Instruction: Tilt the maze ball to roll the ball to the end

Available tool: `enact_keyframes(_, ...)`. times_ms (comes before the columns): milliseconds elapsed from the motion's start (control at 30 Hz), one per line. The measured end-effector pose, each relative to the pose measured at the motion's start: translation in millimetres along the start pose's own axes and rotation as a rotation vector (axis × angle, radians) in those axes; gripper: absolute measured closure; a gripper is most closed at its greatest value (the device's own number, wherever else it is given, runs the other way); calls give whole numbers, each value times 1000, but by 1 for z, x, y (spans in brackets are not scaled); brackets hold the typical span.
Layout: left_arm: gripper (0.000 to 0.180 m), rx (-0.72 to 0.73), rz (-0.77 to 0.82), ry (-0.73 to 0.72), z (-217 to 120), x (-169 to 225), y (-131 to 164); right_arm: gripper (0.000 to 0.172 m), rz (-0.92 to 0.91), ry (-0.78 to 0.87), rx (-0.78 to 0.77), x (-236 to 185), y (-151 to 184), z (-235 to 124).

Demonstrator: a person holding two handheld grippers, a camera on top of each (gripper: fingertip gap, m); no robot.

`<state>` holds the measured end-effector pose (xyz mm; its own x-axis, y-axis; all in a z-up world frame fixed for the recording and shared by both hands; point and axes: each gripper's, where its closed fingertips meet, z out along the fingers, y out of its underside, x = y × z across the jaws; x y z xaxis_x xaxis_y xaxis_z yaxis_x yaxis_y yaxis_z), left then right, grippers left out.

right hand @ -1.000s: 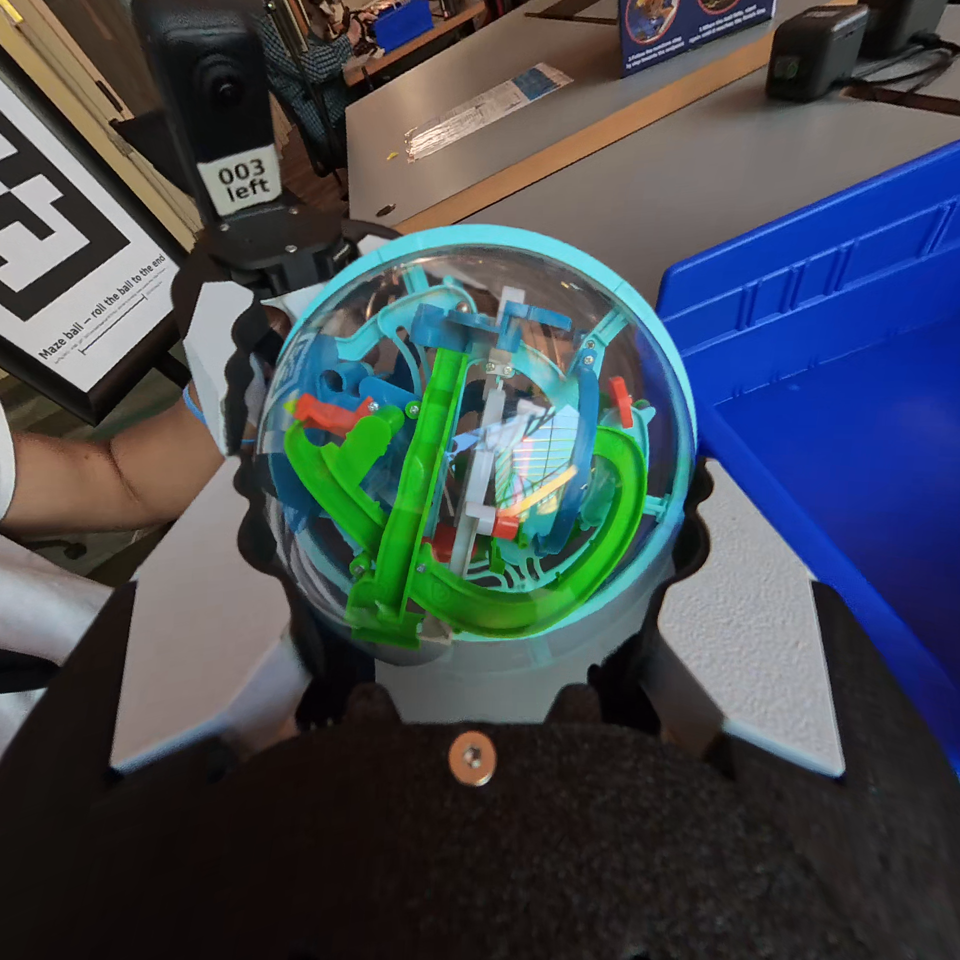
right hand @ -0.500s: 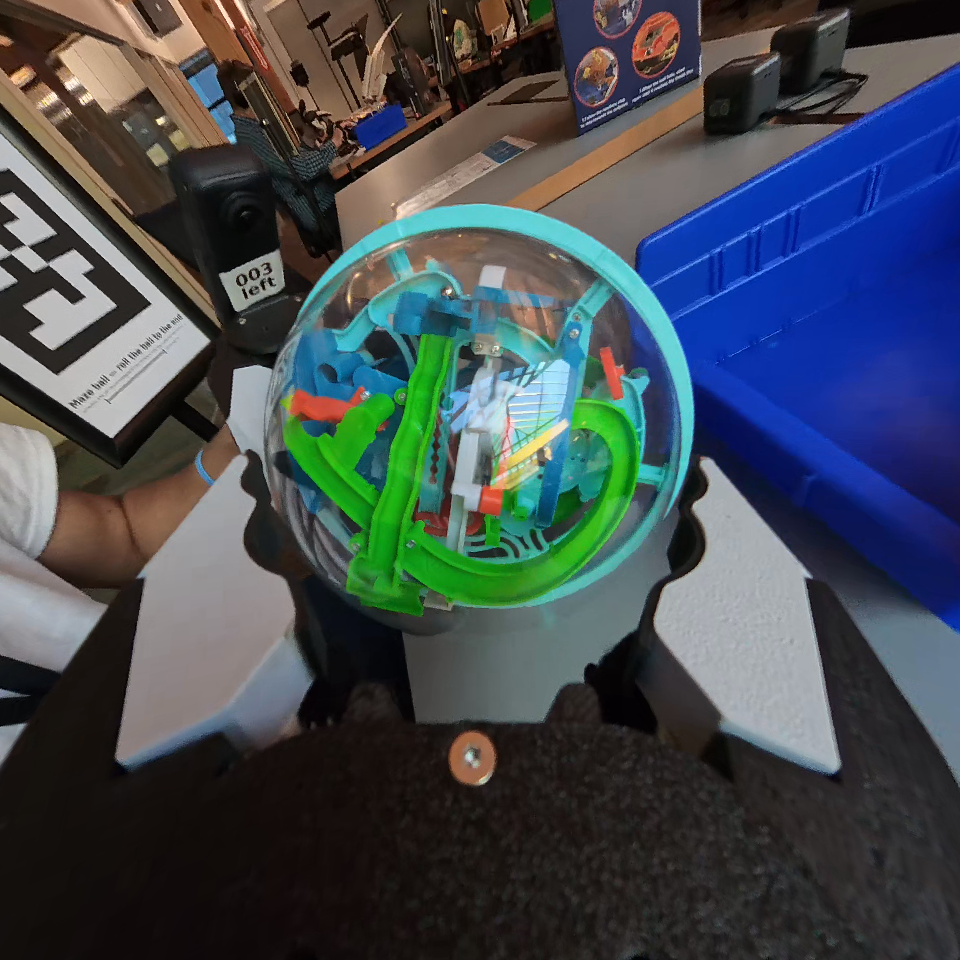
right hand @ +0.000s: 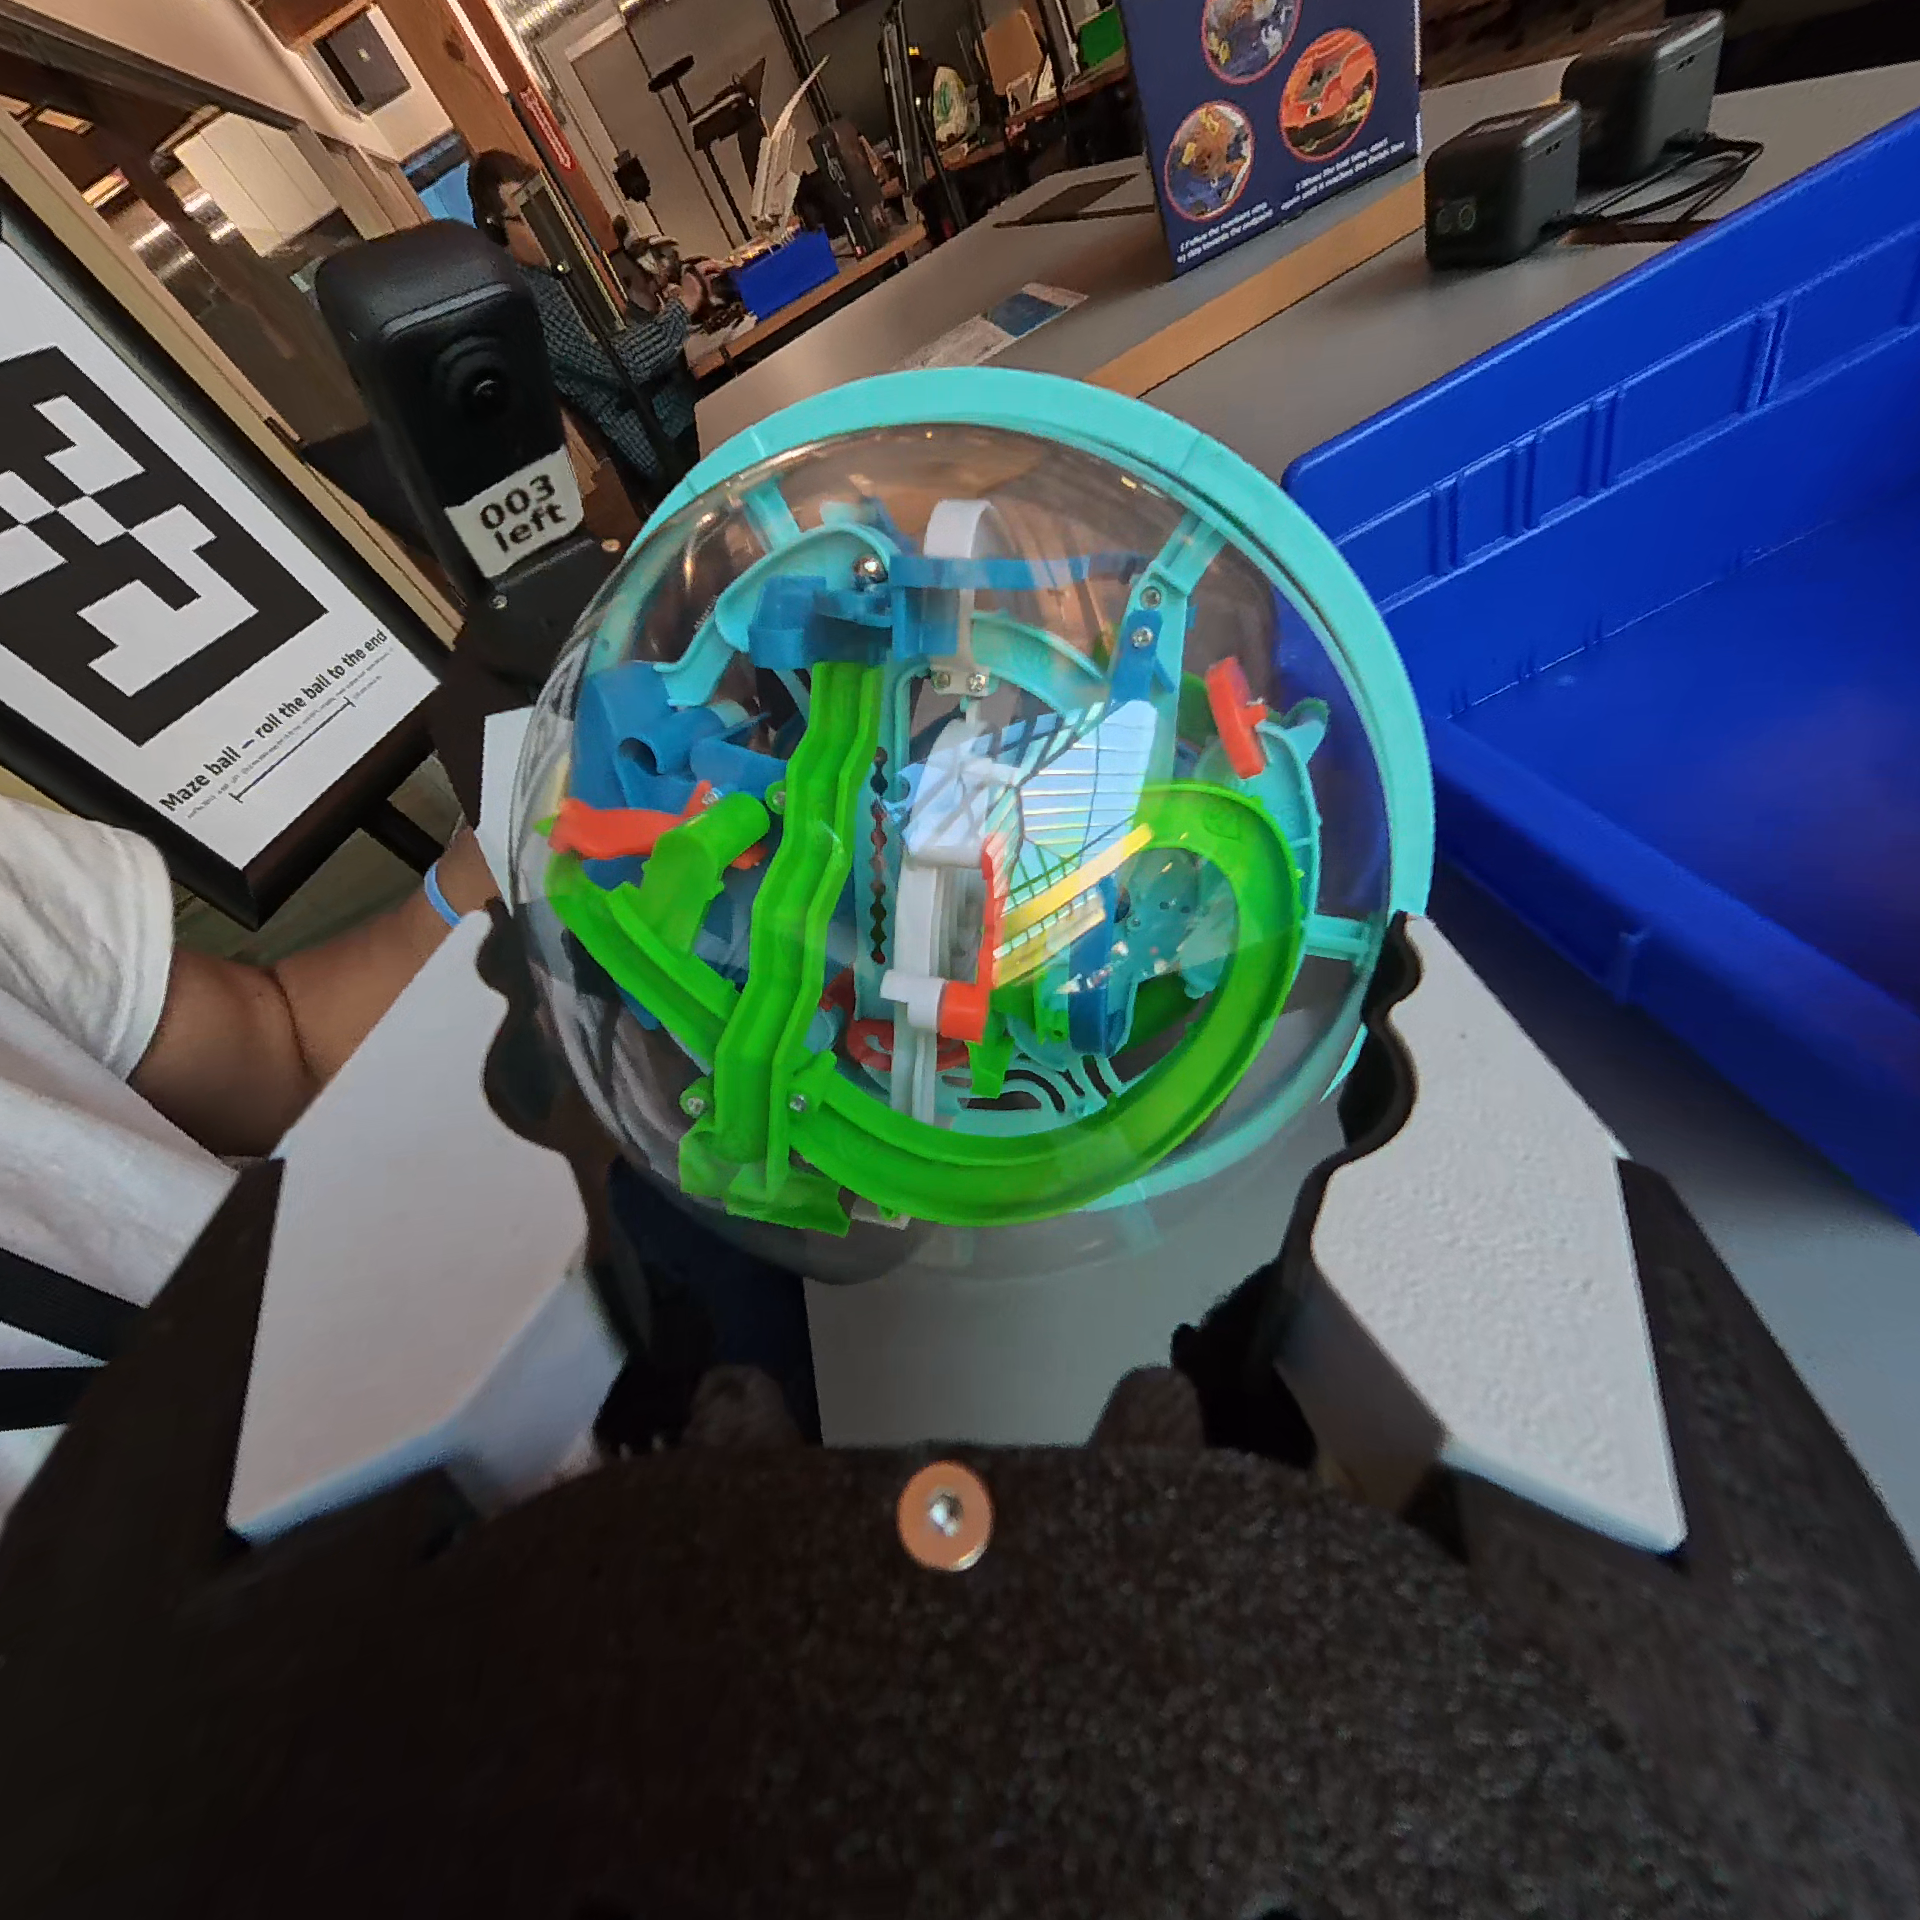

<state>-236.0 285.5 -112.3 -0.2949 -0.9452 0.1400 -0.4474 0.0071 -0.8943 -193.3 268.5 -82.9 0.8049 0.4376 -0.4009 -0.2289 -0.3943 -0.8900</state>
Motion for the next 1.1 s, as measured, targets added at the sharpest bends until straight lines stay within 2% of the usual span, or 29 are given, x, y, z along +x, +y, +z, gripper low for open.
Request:
enact_keyframes(200,24,-53,72,-24,-7,0,-1,21,-28,-5,5,-5,2,2)
enact_keyframes(1100,24,-120,251,-104,-18,-1,-5,20,-103,-46,-26,-10,10,7)
